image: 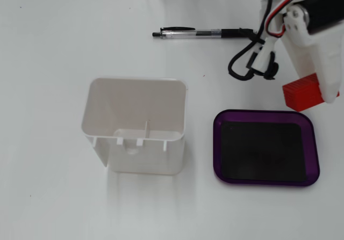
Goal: Pick up the cube and place it in the box.
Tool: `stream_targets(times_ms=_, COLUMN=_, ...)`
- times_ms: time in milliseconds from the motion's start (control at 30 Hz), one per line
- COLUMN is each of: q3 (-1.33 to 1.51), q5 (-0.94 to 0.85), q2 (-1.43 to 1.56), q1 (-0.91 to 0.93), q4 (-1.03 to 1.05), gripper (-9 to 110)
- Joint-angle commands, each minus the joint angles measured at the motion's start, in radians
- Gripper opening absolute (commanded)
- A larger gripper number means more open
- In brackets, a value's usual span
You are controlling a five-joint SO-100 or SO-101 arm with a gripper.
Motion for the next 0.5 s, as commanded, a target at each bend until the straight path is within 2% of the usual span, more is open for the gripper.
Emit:
stream_targets(times_ms=0, q3=-0.043, q5=0.0, q2=-0.011, q1=0.011, q4=-0.063, gripper=-1)
stream_targets(times_ms=467, q3=-0.043, q5=-0.008, q2=-0.152, q1=0.043, q4=-0.081, gripper=0)
